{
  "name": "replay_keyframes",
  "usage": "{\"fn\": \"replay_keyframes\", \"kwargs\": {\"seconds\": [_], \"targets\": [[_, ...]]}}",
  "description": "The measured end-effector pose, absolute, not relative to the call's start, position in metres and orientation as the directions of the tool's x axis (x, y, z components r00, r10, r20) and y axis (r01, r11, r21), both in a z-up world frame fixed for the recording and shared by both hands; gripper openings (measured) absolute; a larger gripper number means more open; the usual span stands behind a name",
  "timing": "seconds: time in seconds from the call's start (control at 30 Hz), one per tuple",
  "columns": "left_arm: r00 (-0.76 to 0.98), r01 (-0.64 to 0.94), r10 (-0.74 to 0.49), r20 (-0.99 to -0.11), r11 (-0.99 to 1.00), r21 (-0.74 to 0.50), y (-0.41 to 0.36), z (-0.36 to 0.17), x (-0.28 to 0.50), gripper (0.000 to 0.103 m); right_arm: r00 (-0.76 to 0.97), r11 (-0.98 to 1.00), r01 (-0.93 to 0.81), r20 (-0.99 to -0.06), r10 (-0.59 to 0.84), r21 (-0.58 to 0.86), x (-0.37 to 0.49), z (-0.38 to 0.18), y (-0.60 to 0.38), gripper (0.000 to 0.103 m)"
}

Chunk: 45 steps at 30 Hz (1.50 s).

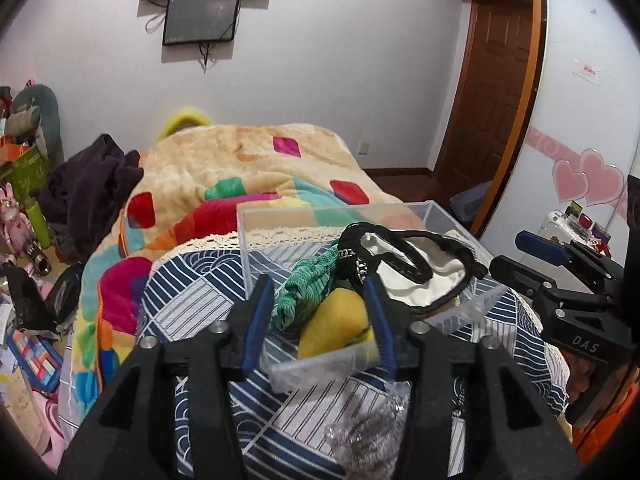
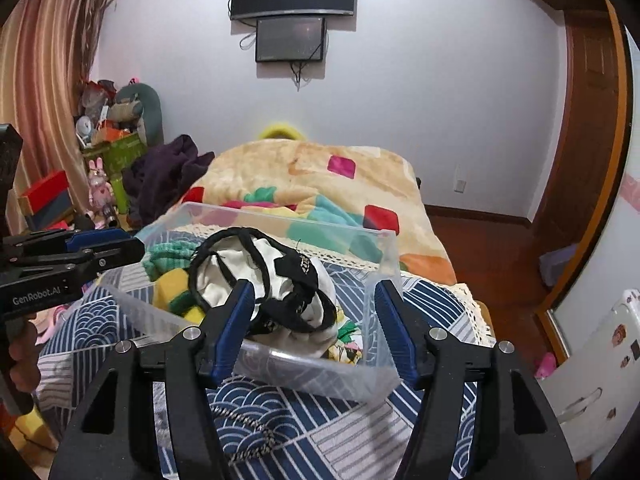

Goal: Organize soft objects
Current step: 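Lower the glove into the box with the left tool while the right tool drops the black bag in, then grasp the clear bag of steel wool with the left tool while the right tool grasps the beaded bracelet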

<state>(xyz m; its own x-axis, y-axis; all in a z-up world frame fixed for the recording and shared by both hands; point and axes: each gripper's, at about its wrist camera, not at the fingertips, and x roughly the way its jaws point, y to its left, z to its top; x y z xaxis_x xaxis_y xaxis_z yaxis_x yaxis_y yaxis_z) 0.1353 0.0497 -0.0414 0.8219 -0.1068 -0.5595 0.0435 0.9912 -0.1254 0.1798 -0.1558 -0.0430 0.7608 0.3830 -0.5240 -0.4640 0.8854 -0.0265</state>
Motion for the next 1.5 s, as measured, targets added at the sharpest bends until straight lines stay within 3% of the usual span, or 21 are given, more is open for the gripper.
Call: {"fn": "replay_keyframes", "kwargs": {"seconds": [0.17,0.3,0.63,1.1,1.2,1.27,1.33,1.5], "targets": [[0.825,0.055,-0.103,-0.556,0.993,-0.102,0.044,-0.044,0.116,0.060,0.756,0.878,-0.478,-0.505,0.417,0.009,0.165,-0.047,-0.160,0.077],[0.804,0.069,-0.120,-0.582,0.992,-0.109,0.040,-0.057,0.106,0.067,0.719,0.864,-0.501,-0.537,0.442,0.041,0.159,-0.063,-0.159,0.078],[0.723,0.093,-0.158,-0.673,0.987,-0.132,0.030,-0.102,0.093,0.067,0.612,0.849,-0.504,-0.628,0.481,0.159,0.152,-0.103,-0.160,0.078],[0.678,0.119,-0.215,-0.703,0.976,-0.183,0.015,-0.127,0.092,0.067,0.548,0.838,-0.530,-0.701,0.457,0.132,0.153,-0.125,-0.134,0.078],[0.676,0.120,-0.222,-0.703,0.974,-0.192,0.014,-0.128,0.093,0.067,0.547,0.847,-0.519,-0.715,0.435,0.119,0.154,-0.131,-0.136,0.069],[0.677,0.121,-0.225,-0.701,0.973,-0.195,0.014,-0.128,0.093,0.065,0.555,0.853,-0.511,-0.716,0.423,0.108,0.156,-0.130,-0.139,0.055],[0.673,0.131,-0.242,-0.699,0.969,-0.210,0.014,-0.129,0.092,0.055,0.563,0.856,-0.508,-0.714,0.416,0.098,0.155,-0.129,-0.143,0.047],[0.673,0.144,-0.258,-0.693,0.965,-0.219,0.009,-0.129,0.089,0.042,0.578,0.861,-0.504,-0.711,0.401,0.076,0.153,-0.128,-0.150,0.030]]}}
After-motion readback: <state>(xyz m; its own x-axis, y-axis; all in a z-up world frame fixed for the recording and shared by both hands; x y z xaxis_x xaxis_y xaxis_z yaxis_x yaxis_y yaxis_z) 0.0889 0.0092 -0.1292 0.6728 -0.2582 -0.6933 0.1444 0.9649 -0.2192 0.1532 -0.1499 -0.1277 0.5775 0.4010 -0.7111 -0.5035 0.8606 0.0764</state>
